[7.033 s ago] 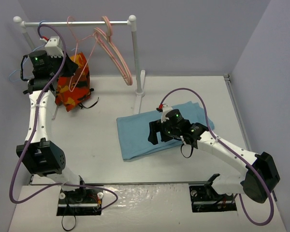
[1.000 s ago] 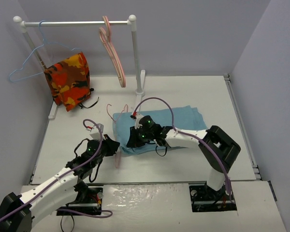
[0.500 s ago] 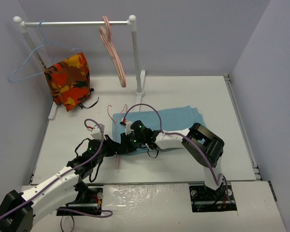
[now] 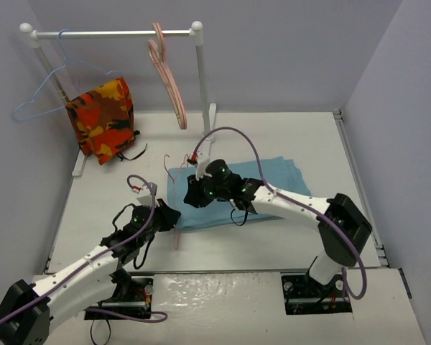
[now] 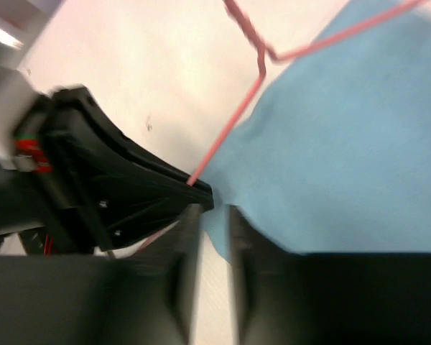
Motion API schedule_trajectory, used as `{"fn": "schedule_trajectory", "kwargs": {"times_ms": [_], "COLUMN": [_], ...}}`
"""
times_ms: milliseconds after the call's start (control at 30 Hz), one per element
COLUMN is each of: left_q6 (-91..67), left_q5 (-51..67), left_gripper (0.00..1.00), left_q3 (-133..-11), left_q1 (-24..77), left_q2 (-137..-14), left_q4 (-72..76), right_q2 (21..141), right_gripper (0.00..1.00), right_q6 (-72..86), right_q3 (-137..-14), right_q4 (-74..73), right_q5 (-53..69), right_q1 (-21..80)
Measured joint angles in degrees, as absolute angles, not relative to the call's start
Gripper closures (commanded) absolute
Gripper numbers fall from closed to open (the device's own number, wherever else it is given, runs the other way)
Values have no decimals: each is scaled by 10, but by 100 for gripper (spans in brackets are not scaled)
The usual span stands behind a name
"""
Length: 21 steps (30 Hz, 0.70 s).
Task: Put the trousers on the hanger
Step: Place trousers on hanger
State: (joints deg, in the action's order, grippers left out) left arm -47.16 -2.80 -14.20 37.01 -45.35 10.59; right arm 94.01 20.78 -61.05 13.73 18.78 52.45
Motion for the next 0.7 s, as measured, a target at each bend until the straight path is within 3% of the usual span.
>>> {"fn": "schedule_trajectory", "kwargs": {"times_ms": [67,133,267,467,700], "left_q6": [-472,-471,-471,-471,-472], "left_q5": [-28,-28,-28,-28,-27], "left_gripper": [100,100,100,100,100], "left_q3": [-147,-152,-156,-158,-164], "left_q1": [371,371,371,371,371], "left_q2": [-458,-462,-464,-471,-480], "left_q4": [106,106,106,106,107], "right_q2": [899,861,820,865,971], "right_gripper": [35,17,25,39,40], "right_q6": [182,156,110,48,24], "right_q3": [-617,-622,-625,-643,-675], "right_q4": [129,137,180,214,267], "right_q5": [149,121,80,84,151], "right_q1": [528,532,532,517,493]}}
